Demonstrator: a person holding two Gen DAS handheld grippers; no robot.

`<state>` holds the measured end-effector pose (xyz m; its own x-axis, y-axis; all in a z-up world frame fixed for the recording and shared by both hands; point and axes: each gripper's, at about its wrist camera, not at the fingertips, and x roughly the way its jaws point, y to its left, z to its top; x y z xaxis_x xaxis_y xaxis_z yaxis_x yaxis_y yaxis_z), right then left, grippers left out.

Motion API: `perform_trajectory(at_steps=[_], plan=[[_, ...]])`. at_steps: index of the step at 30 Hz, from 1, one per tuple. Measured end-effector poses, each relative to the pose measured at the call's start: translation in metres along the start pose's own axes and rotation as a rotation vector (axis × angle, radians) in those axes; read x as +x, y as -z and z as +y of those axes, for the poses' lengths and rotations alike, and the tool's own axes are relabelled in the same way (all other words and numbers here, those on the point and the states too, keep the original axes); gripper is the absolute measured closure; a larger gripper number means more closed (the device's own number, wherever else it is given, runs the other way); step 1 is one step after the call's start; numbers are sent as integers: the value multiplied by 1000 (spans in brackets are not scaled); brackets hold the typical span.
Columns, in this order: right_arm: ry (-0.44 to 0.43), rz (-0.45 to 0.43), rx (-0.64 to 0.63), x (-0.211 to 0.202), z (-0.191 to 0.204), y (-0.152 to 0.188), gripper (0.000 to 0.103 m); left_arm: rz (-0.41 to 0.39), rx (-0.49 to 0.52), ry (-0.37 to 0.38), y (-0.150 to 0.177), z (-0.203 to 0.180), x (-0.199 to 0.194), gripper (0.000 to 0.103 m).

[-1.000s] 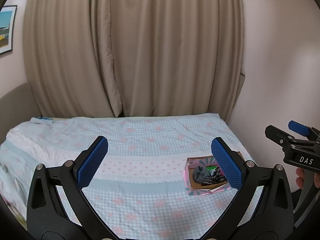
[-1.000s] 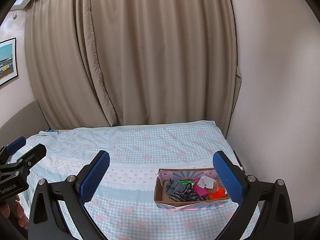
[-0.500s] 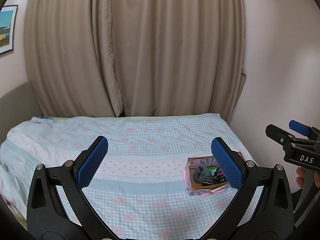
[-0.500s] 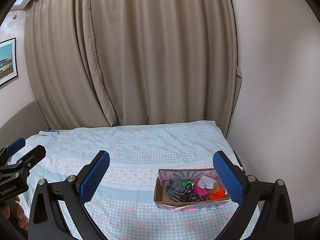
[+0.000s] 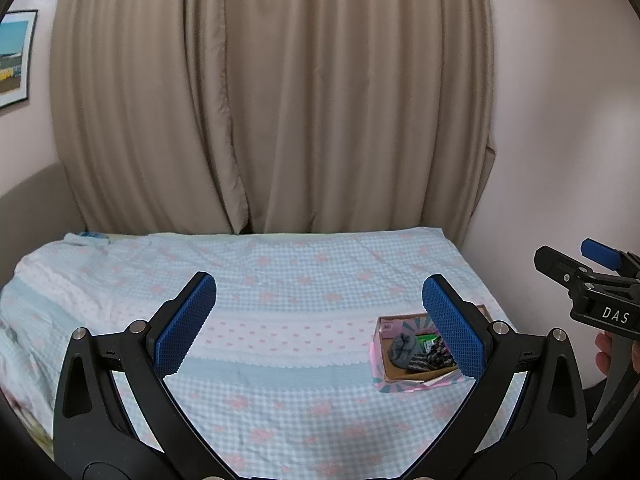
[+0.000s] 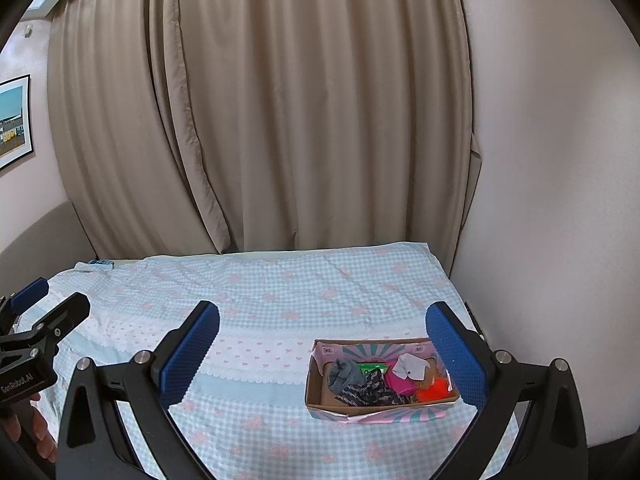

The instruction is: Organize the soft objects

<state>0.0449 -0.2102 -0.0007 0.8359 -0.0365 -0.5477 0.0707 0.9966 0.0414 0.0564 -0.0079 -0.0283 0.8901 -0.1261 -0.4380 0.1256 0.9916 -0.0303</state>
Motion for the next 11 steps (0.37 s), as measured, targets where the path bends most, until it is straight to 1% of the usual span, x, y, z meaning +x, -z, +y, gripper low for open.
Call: perform_trajectory(at_steps=[2, 6, 11], plan=[[0, -1, 1, 0, 1, 1, 0, -4, 2, -21, 0, 0, 2, 0], [-1, 3, -1, 3, -2, -1, 0, -29, 3, -35, 0, 1, 3, 0], [0, 20, 1, 12, -4, -5, 0, -23, 6, -66, -1, 5, 12, 0]])
